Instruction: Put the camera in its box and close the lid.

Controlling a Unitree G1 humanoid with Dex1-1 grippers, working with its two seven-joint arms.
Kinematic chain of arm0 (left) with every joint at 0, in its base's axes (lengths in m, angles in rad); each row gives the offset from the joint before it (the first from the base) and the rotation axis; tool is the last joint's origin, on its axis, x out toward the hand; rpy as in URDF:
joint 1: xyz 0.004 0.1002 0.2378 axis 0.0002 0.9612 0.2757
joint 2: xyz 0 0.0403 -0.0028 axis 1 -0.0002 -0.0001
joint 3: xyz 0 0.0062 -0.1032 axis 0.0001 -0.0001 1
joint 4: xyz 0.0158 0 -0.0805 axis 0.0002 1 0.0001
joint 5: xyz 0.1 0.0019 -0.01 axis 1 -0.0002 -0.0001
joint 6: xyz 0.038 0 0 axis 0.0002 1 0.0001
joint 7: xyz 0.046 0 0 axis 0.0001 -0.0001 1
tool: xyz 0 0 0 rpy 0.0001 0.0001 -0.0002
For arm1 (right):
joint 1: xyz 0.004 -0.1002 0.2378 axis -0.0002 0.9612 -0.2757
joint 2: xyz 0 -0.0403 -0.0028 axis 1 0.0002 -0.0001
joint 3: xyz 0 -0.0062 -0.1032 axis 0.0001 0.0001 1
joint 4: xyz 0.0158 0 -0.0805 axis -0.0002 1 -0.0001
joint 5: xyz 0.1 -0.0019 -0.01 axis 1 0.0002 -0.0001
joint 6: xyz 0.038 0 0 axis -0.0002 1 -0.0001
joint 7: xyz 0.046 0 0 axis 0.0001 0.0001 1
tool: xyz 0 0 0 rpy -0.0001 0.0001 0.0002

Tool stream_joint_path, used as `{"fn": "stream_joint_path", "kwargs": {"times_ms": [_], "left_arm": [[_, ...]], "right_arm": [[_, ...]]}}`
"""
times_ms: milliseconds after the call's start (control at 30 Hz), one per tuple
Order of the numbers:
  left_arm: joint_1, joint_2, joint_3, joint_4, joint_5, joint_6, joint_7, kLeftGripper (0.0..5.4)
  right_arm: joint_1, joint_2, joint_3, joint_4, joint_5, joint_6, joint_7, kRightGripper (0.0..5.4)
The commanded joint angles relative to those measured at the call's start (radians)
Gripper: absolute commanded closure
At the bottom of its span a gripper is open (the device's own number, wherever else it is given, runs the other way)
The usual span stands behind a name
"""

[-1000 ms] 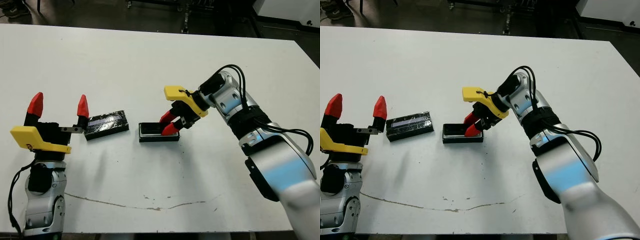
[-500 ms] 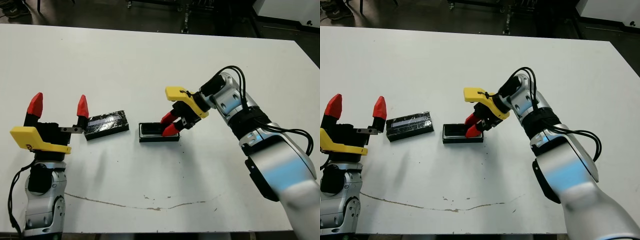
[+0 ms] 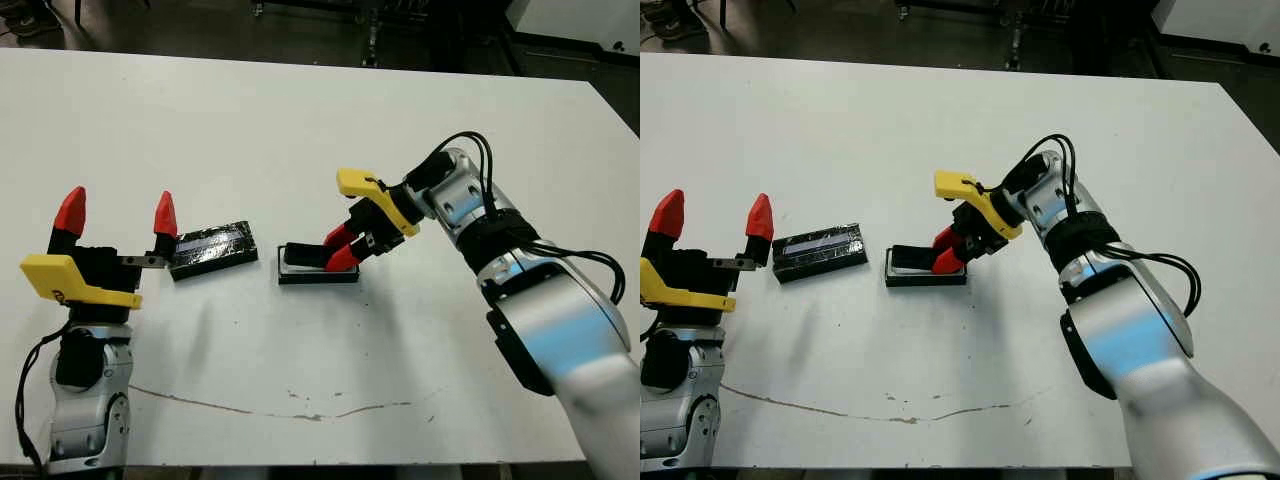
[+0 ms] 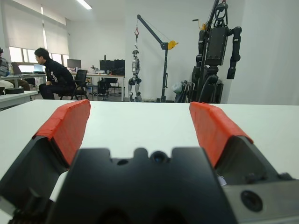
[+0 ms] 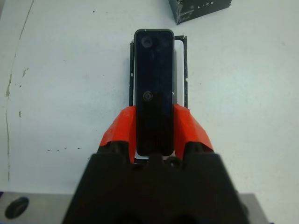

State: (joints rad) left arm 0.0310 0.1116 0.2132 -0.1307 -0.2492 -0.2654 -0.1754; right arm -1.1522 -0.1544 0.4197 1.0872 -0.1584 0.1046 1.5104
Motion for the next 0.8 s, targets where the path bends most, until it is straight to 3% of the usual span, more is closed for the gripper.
{"fn": "stream_joint_path", "kwargs": {"times_ms": [33, 567, 800], "left_arm": [[0.007, -0.006, -0.001, 0.008, -0.004, -0.012, -0.002, 0.00], [0.007, -0.004, 0.000, 0.012, 0.000, -0.018, -0.002, 0.00], [0.009, -0.004, -0.001, 0.007, 0.015, -0.014, 0.010, 0.00]], "right_arm": [[-0.006, 0.002, 0.009, 0.051, -0.031, 0.014, -0.002, 3.74], [0.000, 0.011, 0.013, 0.063, -0.049, -0.027, 0.002, 3.74], [-0.003, 0.006, 0.038, 0.062, -0.074, -0.092, 0.027, 3.74]]}}
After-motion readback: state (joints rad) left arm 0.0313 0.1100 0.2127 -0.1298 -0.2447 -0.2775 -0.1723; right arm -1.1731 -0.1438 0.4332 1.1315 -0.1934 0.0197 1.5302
